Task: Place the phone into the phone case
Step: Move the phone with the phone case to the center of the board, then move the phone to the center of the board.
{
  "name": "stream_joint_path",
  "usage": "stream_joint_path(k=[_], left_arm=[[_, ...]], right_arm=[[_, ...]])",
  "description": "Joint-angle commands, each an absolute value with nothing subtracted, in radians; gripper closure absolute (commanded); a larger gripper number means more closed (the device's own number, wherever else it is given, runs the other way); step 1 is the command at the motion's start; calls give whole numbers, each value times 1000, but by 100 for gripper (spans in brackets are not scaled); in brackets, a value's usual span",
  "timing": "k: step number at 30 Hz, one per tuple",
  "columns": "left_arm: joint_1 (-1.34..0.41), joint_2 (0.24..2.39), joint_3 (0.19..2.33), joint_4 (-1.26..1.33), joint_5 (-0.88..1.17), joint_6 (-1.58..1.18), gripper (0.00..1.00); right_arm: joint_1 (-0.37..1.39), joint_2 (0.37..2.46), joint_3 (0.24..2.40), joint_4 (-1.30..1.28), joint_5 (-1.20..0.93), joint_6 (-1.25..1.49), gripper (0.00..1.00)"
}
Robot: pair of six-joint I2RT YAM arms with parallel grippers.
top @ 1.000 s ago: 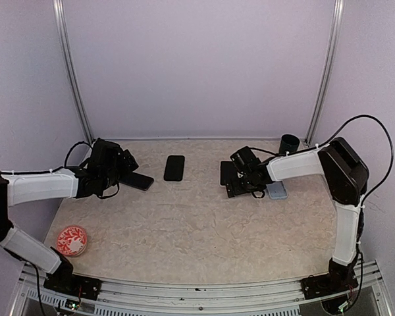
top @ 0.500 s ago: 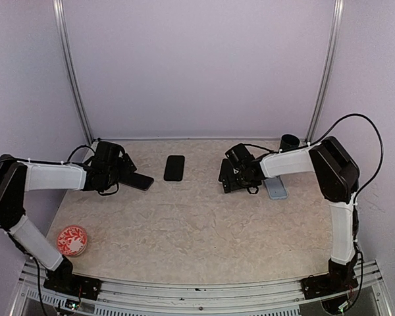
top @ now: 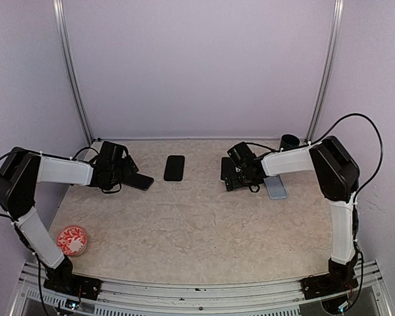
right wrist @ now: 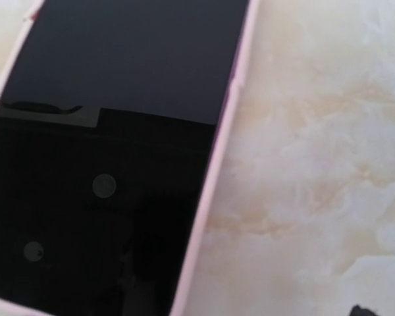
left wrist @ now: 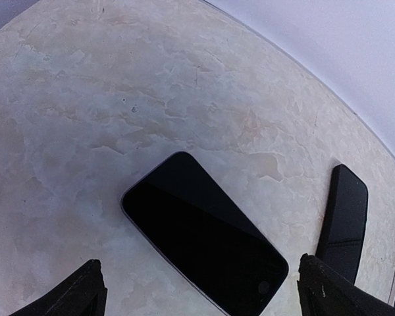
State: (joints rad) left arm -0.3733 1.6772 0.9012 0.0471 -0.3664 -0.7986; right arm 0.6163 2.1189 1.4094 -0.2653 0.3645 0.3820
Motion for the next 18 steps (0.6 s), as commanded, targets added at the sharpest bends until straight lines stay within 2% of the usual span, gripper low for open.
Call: stream_joint_path(k=[1,10,18], left_arm=[[-360,1705,934,60,-359,-778,1],[-336,1753,975,51,-353,-769,1],[-322,1858,1117,-55,-363,-733,1]], right_arm=[[593,2120,1389,-307,396,369,0],[599,2094,1379,-297,343,364,0],[644,1960,1312,-309,312,364,0]])
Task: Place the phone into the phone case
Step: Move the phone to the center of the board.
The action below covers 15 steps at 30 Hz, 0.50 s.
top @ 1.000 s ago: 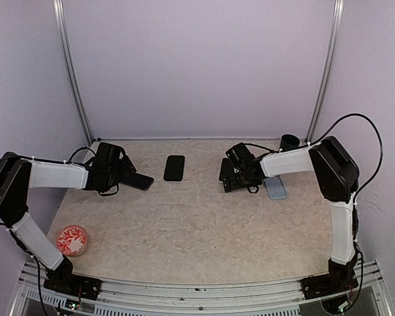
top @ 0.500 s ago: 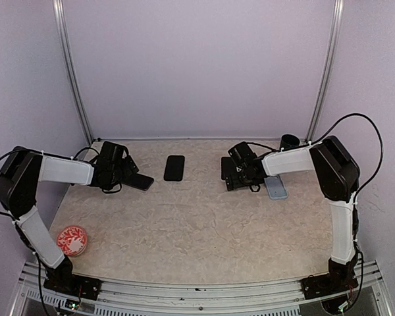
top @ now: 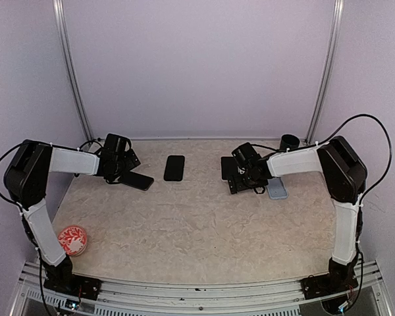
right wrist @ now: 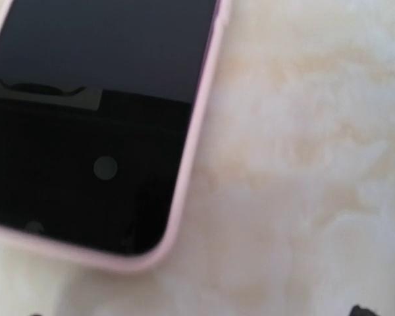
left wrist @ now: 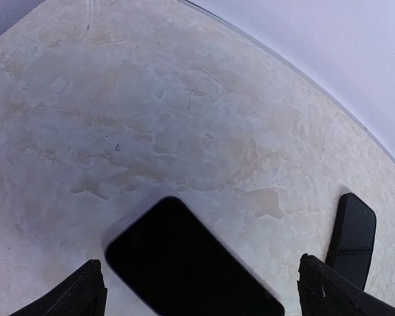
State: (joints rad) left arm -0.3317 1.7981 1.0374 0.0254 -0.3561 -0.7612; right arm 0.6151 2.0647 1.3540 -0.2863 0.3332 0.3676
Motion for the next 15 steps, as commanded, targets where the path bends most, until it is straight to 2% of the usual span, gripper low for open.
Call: stream_joint_path(k=[1,15], left_arm=[[-322,1883,1135,-71,-360,-734,1],[-310,2043,1291,-213,-307,-759,4]], right_arm=[[651,1937,1296,-308,311,369,0],[762,1579,1076,-298,330,422,0]])
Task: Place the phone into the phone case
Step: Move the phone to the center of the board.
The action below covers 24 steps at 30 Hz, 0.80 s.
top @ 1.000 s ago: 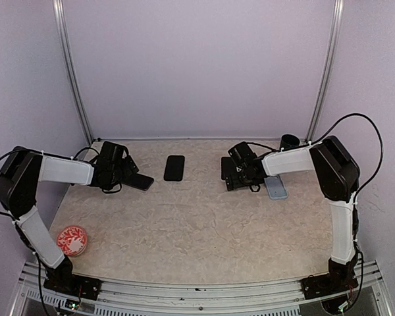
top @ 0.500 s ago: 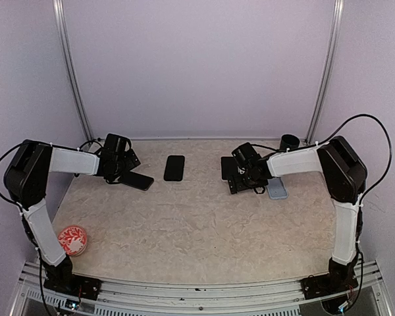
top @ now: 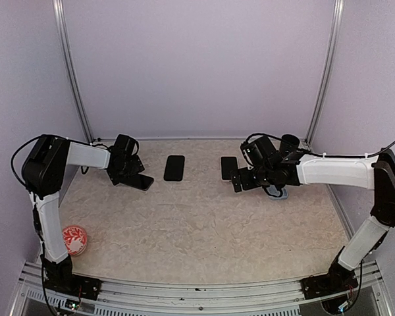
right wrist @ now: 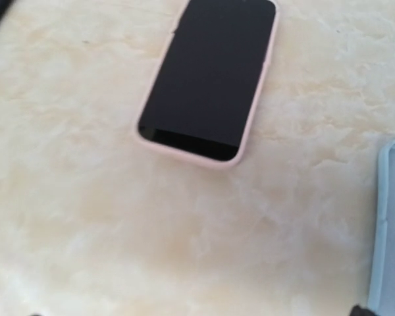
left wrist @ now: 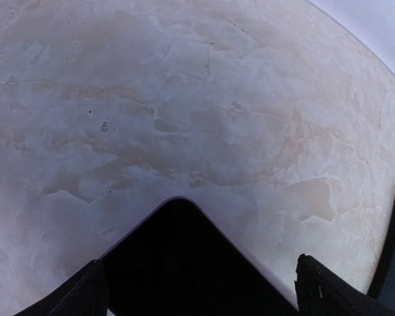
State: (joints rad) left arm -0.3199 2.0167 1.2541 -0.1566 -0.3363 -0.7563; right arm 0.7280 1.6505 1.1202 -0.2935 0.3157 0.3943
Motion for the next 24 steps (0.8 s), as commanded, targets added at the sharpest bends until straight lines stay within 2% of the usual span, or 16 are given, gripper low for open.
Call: stream_joint_path(k=[1,13,18,24], left_arm=[[-308,2049,1299,-220,-303,-758,5],[-281,2065,1292,-197,-316,-778,9],[-271,2103,1366,-251,-315,-774,10],[-269,2133,1407,-277,-311,-760,16]], right_arm=[[775,1555,1064,-298,334,424,0],[827,1475,1018,-291,345,453,0],[834,1474,1021,-296,345,451,0],[839,1462,1017,-296,351,454,0]])
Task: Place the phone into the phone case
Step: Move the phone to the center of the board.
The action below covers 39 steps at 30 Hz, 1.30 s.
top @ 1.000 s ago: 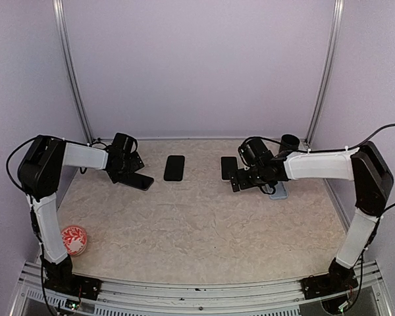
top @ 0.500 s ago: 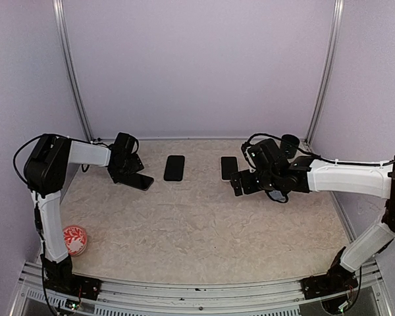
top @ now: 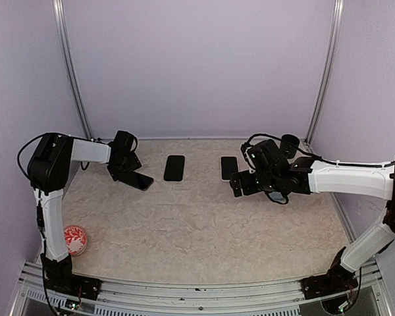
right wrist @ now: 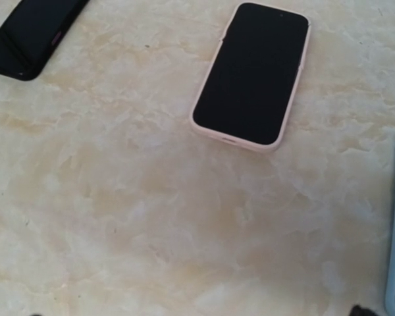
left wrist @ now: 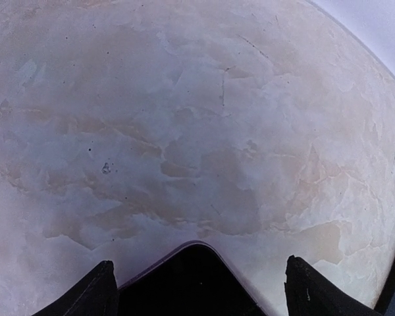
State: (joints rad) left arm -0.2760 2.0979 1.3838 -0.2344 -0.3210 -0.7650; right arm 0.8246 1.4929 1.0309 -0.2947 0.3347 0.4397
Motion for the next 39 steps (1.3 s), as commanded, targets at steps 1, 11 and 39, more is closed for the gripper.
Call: stream_joint_path(k=[1,11,39], left_arm=[[-269,2137,1407,-275,-305,-755,17],[-274,2136,1341,-234,-188,-733,34],[-433,2173,1321,-344,-186,-605,34]], right_arm=[[839,1459,1014,-296,351,455,0],[843,1439,1016,-291,341,456,0],[848,1328,973,-289,339,467,0]])
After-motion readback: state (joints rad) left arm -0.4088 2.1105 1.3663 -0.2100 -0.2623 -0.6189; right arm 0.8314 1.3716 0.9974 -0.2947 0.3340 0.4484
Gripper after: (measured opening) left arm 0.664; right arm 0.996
